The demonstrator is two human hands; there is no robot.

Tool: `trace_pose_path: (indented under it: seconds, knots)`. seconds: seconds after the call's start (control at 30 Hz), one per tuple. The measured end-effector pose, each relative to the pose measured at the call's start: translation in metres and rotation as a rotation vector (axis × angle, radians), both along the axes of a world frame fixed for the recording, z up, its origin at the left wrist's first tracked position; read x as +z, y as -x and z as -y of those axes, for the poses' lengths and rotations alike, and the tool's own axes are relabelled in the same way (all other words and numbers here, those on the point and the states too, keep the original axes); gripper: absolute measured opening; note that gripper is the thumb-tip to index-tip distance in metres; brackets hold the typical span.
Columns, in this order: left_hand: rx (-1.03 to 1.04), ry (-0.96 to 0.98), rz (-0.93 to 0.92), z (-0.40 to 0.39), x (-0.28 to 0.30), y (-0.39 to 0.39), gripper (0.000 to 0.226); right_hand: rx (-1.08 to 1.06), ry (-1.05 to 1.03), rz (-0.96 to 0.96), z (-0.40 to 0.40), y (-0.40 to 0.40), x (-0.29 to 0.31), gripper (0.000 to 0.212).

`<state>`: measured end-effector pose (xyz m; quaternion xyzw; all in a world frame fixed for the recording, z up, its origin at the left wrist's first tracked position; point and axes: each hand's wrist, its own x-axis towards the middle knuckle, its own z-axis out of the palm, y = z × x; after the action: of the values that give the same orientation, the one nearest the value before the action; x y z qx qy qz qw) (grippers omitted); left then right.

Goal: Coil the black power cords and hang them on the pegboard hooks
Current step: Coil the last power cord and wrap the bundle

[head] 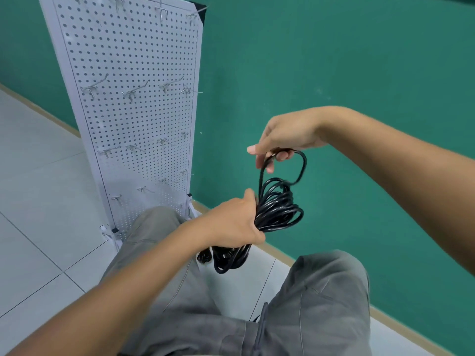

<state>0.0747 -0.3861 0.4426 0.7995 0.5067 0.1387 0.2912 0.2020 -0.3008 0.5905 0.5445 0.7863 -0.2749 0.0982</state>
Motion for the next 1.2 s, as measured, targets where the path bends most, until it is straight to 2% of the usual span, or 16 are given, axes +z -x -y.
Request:
trace_pose_path:
  seconds: [0.1, 0.2, 0.3, 0.43, 0.53, 0.6, 0.7, 0.77, 0.9, 0.97, 1.03, 1.2]
  knots:
    - [-0.071, 0.016, -0.058, -0.006, 0.0, -0.005, 0.035, 0.091, -0.027, 0.077, 0.013, 0.02, 0.006, 0.04]
    - [-0.086, 0.055, -0.024, -0.015, -0.006, -0.005, 0.035, 0.126, -0.018, 0.095, 0.025, 0.032, 0.005, 0.043]
    - [-0.103, 0.199, 0.174, -0.021, -0.013, 0.002, 0.029, 0.141, -0.004, 0.044, 0.033, 0.033, 0.002, 0.044]
    - [-0.017, 0.357, 0.414, -0.025, -0.02, 0.004, 0.01, 0.204, -0.022, 0.004, 0.043, 0.025, -0.003, 0.026]
    - [0.092, 0.428, 0.562, -0.026, -0.024, 0.002, 0.026, 0.187, -0.03, -0.028, 0.047, 0.017, -0.009, 0.016]
    - [0.177, 0.445, 0.661, -0.026, -0.027, 0.003, 0.027, 0.166, -0.049, -0.059, 0.048, 0.008, -0.013, 0.012]
    - [0.313, 0.434, 0.831, -0.026, -0.029, 0.006, 0.035, 0.128, -0.062, -0.161, 0.051, -0.009, -0.018, 0.014]
    - [0.331, 0.425, 0.916, -0.025, -0.028, 0.008, 0.02, 0.082, -0.031, -0.291, 0.054, -0.021, -0.023, 0.014]
    - [0.358, 0.435, 1.095, -0.012, -0.021, 0.008, 0.006, -0.059, -0.028, -0.492, 0.059, -0.039, -0.037, 0.008]
    - [0.369, 0.469, 1.206, -0.004, -0.019, 0.005, 0.001, -0.117, -0.028, -0.51, 0.063, -0.042, -0.046, 0.013]
    - [0.368, 0.506, 1.316, 0.003, -0.019, 0.003, 0.007, -0.16, -0.011, -0.498, 0.069, -0.045, -0.054, 0.018]
    - [0.264, 0.59, 1.409, 0.023, -0.023, 0.001, 0.004, -0.199, 0.073, -0.515, 0.079, -0.055, -0.062, 0.025]
